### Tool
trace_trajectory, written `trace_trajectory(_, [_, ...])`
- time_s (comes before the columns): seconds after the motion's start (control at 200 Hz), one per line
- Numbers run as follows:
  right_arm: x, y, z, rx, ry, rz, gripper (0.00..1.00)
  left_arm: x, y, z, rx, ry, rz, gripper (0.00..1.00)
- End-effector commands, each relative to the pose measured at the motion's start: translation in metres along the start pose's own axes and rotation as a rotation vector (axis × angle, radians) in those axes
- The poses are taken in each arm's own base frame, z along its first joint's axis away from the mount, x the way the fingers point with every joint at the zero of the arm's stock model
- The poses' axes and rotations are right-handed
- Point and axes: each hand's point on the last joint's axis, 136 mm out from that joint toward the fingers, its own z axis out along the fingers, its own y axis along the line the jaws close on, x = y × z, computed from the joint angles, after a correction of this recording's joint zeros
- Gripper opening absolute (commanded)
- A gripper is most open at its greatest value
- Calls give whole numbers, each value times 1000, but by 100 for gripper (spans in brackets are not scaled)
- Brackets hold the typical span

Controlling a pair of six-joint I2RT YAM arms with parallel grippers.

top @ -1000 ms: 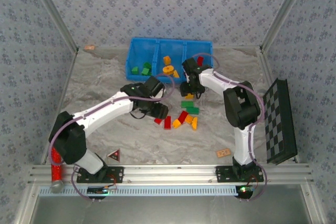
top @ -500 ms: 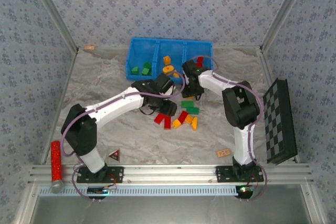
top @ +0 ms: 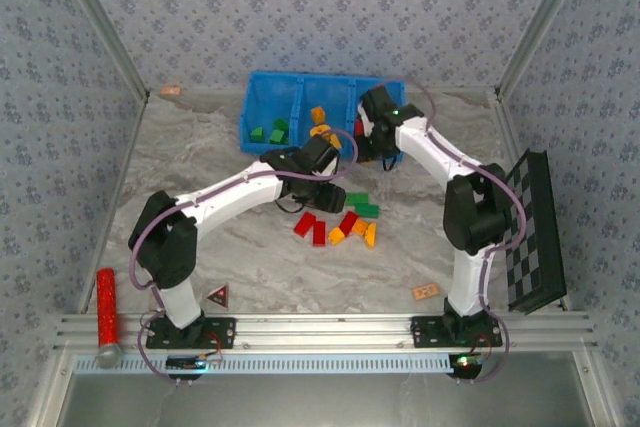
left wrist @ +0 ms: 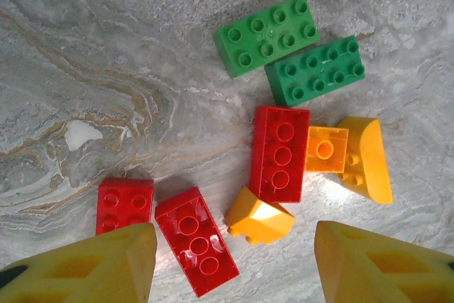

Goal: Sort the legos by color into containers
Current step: Pick up the lego from the center of the table, then place the lego in the container.

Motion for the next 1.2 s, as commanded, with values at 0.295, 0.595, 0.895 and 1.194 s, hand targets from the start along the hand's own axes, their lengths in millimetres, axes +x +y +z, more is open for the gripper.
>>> trace_trajectory(0.295, [-115, 54, -12, -129, -276, -190, 34, 9, -10, 11, 56, 1, -45, 61])
trace_trajectory(0.595, [-136, 70, 44, -131, -281, -283, 34, 3, -11, 18, 38, 0, -50, 61])
trace_trajectory(0.895, [-114, 76, 97, -119, -188, -340, 40, 46, -17, 28, 33, 135, 91, 61])
trace_trajectory(1.194, [-108, 74, 108, -124, -172, -325, 55, 63, -26, 37, 16, 162, 220, 62])
